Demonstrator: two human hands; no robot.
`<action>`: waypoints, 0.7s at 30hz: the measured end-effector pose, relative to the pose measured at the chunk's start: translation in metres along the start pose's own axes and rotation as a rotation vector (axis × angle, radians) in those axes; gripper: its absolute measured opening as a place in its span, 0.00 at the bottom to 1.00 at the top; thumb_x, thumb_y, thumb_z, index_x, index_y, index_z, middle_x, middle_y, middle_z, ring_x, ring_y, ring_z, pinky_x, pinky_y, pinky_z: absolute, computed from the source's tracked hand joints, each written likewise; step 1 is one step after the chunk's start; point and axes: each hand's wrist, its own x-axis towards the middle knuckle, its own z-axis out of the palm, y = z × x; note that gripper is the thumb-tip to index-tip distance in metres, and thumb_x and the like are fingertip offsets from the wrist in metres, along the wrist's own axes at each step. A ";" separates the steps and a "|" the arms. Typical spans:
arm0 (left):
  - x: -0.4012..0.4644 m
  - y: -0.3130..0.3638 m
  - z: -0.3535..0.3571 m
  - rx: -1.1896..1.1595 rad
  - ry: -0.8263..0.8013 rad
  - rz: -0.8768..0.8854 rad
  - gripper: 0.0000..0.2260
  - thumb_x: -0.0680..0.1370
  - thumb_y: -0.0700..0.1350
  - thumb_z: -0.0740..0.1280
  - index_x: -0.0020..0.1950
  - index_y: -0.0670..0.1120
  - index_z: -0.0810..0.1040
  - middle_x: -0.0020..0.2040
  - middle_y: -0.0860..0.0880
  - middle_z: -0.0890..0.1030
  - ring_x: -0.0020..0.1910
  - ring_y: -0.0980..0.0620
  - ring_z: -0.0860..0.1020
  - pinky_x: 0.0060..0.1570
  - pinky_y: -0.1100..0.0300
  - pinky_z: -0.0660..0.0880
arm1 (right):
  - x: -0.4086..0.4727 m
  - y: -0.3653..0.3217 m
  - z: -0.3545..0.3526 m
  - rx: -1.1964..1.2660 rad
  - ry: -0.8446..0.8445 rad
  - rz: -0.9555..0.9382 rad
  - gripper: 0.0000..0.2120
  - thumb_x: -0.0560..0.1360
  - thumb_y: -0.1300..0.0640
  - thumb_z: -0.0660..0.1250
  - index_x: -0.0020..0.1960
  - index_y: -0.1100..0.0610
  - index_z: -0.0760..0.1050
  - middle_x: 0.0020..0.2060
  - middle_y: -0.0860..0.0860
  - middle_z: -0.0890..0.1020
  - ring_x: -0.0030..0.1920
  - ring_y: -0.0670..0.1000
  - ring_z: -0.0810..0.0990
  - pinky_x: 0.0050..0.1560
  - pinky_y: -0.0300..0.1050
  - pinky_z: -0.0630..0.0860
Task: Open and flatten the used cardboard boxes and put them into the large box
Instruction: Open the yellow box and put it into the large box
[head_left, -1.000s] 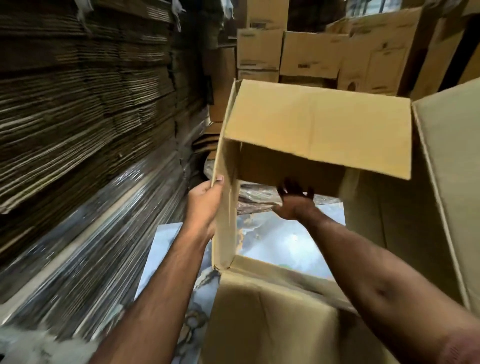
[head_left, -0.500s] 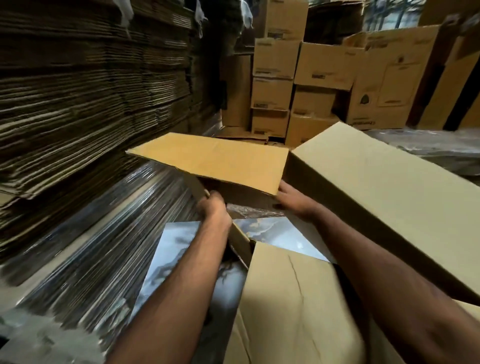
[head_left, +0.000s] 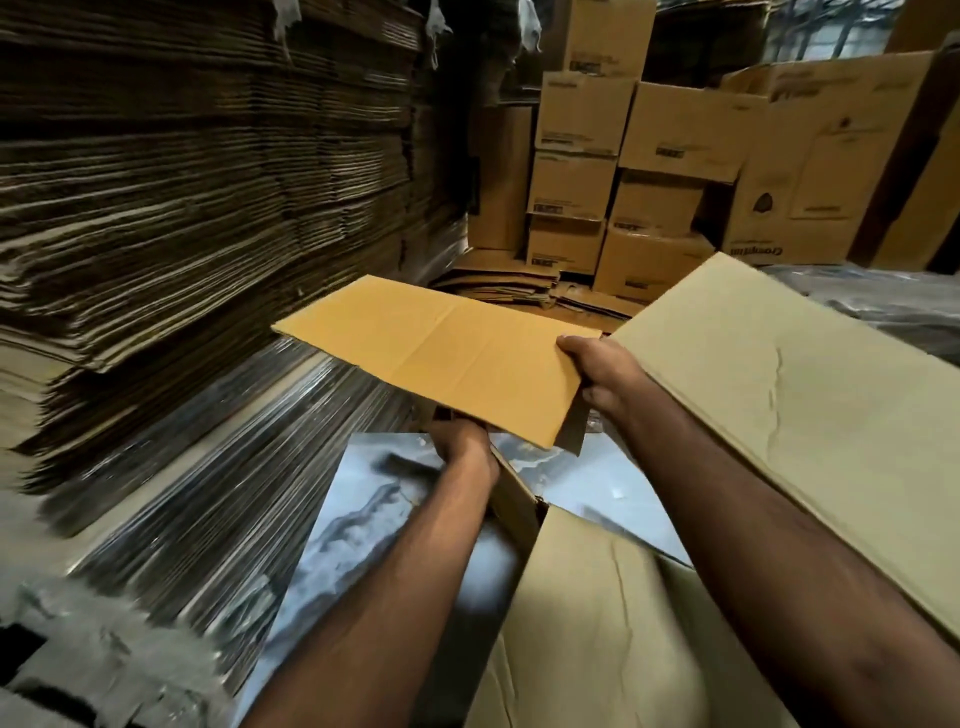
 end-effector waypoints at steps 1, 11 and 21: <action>0.004 -0.004 0.000 -0.092 -0.055 0.023 0.19 0.82 0.46 0.57 0.72 0.42 0.71 0.65 0.41 0.78 0.56 0.45 0.79 0.62 0.46 0.76 | 0.001 -0.005 -0.005 0.007 0.011 -0.017 0.13 0.79 0.58 0.67 0.61 0.61 0.71 0.44 0.57 0.82 0.40 0.53 0.83 0.33 0.45 0.79; 0.029 -0.028 -0.064 0.135 -0.261 -0.149 0.25 0.79 0.67 0.57 0.56 0.46 0.74 0.49 0.44 0.81 0.52 0.45 0.78 0.58 0.47 0.73 | -0.007 -0.036 -0.038 0.144 0.002 -0.148 0.08 0.80 0.62 0.63 0.59 0.64 0.72 0.41 0.57 0.83 0.33 0.50 0.84 0.31 0.43 0.80; 0.066 -0.053 -0.074 0.292 -0.297 -0.183 0.41 0.57 0.70 0.76 0.62 0.45 0.79 0.54 0.44 0.85 0.53 0.44 0.83 0.58 0.41 0.78 | 0.004 0.000 -0.016 0.126 0.004 0.000 0.13 0.81 0.61 0.64 0.64 0.64 0.70 0.45 0.58 0.83 0.38 0.52 0.84 0.33 0.45 0.82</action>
